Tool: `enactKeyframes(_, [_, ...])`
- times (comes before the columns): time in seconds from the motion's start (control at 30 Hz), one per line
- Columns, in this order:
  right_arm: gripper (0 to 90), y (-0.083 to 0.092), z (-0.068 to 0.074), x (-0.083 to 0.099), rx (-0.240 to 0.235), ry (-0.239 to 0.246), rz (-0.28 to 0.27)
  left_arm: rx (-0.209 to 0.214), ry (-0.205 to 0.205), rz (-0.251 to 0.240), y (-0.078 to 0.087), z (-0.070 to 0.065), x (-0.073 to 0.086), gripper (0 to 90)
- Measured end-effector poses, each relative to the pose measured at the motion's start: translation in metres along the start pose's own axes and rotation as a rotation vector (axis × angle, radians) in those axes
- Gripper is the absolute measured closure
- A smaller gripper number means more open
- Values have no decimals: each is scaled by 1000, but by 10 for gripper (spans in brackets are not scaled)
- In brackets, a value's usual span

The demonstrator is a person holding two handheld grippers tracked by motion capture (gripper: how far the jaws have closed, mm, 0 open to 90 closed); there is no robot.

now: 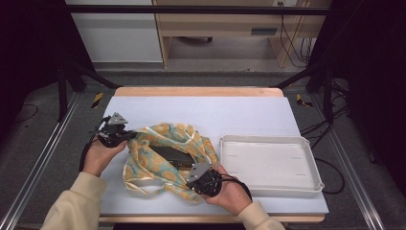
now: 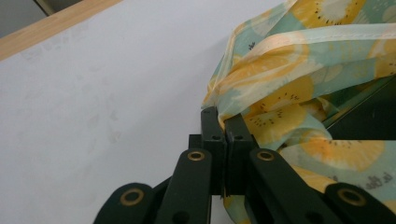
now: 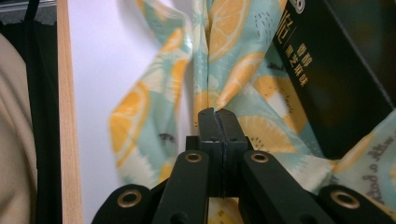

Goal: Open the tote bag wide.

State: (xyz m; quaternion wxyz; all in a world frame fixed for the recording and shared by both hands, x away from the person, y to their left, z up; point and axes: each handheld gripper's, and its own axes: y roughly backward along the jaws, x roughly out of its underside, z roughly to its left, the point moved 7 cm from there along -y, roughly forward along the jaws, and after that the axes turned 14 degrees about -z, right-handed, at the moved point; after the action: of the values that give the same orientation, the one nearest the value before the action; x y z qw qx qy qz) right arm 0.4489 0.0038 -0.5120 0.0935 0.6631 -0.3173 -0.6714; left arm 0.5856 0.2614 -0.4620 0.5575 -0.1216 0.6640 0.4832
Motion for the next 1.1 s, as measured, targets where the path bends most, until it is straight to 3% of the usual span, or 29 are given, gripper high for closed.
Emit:
enactKeyframes(0.27, [900,-1,0,3,-2,-17,3,2,14,15,-3,2,10,893])
enactKeyframes(0.33, [900,-1,0,3,-3,-24,2,9,34,11,-3,1,11,893])
enactKeyframes(0.4, [900,0,1,3,1,-29,-3,18,18,15,-4,1,12,893])
enactKeyframes(0.5, [900,0,-1,6,2,-22,-2,20,8,15,-6,1,15,893])
enactKeyframes(0.6, [900,-2,0,6,5,-21,9,10,33,18,-7,0,21,893])
enactKeyframes(1.1, [900,-1,2,7,6,2,18,17,49,40,-17,6,27,895])
